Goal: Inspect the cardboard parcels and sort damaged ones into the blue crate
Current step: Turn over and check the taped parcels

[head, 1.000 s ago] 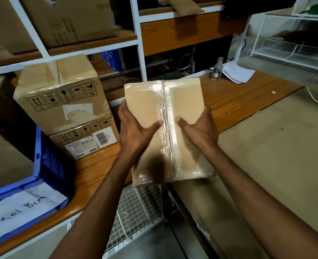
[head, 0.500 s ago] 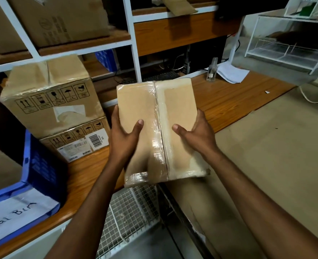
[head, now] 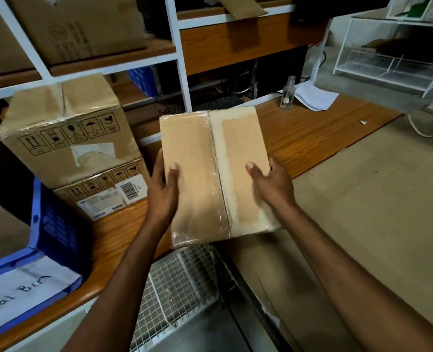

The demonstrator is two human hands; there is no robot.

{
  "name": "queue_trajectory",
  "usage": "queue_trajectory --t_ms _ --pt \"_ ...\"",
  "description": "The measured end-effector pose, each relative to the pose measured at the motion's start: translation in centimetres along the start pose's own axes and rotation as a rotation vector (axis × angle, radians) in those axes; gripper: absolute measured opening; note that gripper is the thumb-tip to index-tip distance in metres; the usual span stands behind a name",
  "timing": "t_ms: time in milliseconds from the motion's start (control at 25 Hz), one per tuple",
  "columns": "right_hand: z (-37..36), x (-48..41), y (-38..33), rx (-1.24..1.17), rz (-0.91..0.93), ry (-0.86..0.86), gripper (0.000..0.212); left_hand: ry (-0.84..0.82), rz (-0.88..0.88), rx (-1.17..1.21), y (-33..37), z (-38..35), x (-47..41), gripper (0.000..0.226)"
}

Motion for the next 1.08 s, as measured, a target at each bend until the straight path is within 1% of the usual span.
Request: queue_trajectory --t_ms 40,120,160,240,280,360,400,440,520,560,640,720,800,840,920,960,1080 --pt "-0.1 0.3 -0.1 0.055 0.002 0.022 0.04 -0.022 0.0 -0.02 0.1 -0.2 0.3 0.056" --pt "0.0 0.4 -0.1 0.129 0.022 0.099 0.045 -0.004 0.002 -0.048 0.0 -0.1 0.5 0.065" --pt "-0.1 0.4 -0.1 0.144 0.014 0.086 0.049 -0.01 0.008 -0.073 -0.1 -0.1 0.5 0.07" --pt "-0.8 1.0 0.0 0.182 -0.028 0.017 0.07 -0.057 0.015 -0.156 -0.3 -0.4 0.7 0.09" --pt "-1.0 1.3 -0.1 0.214 -0.039 0.019 0.079 -0.068 0.015 -0.193 -0.2 -0.6 0.7 0.1" --pt "-1.0 1.1 -0.3 0.247 -0.03 0.07 0.086 -0.034 0.015 -0.247 -0.1 -0.5 0.4 0.107" --pt "-1.0 1.0 -0.3 0.258 -0.034 0.049 0.089 -0.033 0.021 -0.275 -0.1 -0.5 0.4 0.108" --pt "-1.1 1.0 -0.3 0.271 -0.043 -0.014 0.097 -0.053 0.031 -0.319 0.0 -0.7 0.5 0.111" --pt "-1.4 1.0 -0.1 0.313 -0.058 -0.141 0.118 -0.114 0.062 -0.484 0.0 -1.5 0.7 0.124" --pt "-1.4 1.2 -0.1 0.33 -0.055 -0.144 0.123 -0.118 0.076 -0.568 0.0 -1.9 0.8 0.128" --pt "-1.1 1.1 0.1 0.316 -0.036 -0.09 0.119 -0.085 0.073 -0.601 -0.2 -2.2 0.7 0.124" --pt "-0.9 1.0 0.3 0.259 -0.035 -0.113 0.113 -0.088 0.053 -0.481 -0.5 -1.9 0.4 0.118" --pt "-1.0 1.3 0.9 0.21 -0.057 -0.153 0.104 -0.086 0.102 -0.316 -1.4 -1.3 0.4 0.117" --pt "-1.0 1.6 1.1 0.194 -0.064 -0.127 0.097 -0.07 0.144 -0.265 -1.9 -1.0 0.7 0.114" --pt "-0.6 1.9 1.2 0.17 -0.06 -0.047 0.085 -0.027 0.171 -0.266 -2.5 -0.9 1.1 0.098" --pt "-0.6 1.9 1.2 0.165 -0.068 -0.049 0.082 -0.012 0.161 -0.282 -2.5 -0.9 1.2 0.091" --pt "-0.7 1.7 1.4 0.16 -0.096 -0.152 0.076 -0.022 0.134 -0.264 -2.4 -0.9 1.3 0.082"
Point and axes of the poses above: each hand's wrist, its own x-axis away from the middle knuckle, its own z-axis out of the back of the hand, y = z × x, the point moved 5 cm from there along -x, towards the middle knuckle, and after that the axes turned 12 degrees about -y, right-handed, at the moved point
